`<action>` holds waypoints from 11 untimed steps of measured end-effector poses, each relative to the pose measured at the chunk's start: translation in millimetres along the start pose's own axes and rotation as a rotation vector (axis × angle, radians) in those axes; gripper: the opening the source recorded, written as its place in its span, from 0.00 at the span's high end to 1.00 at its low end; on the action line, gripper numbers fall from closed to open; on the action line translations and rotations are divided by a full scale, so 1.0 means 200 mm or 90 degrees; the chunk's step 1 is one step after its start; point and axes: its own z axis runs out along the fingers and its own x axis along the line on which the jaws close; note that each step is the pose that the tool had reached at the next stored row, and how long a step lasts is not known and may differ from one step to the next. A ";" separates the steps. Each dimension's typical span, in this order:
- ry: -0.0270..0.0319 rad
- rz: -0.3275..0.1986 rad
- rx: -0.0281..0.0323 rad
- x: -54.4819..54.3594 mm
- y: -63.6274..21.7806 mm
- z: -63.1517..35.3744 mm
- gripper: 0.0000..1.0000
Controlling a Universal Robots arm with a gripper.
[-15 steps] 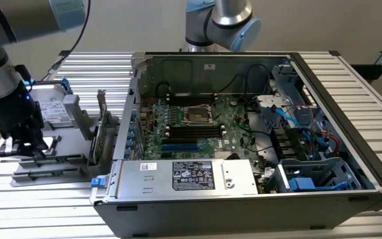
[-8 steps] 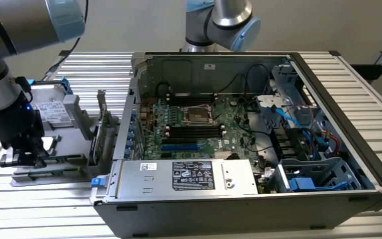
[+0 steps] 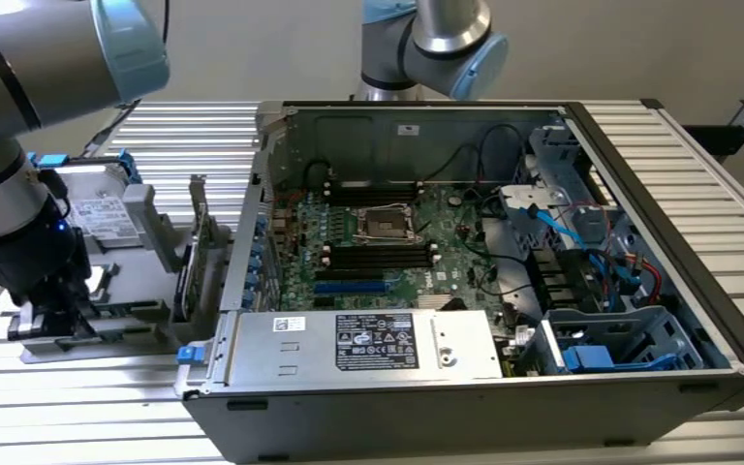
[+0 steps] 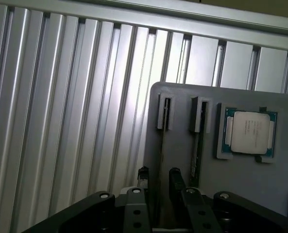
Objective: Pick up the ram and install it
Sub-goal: 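Pick up the ram and move it above insertion slot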
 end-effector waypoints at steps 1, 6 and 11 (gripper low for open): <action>0.0001 0.000 0.0000 0.00 -0.005 0.009 0.69; 0.0002 -0.001 0.0003 0.00 -0.015 0.054 0.69; 0.0004 -0.001 0.0002 0.00 -0.016 0.076 0.69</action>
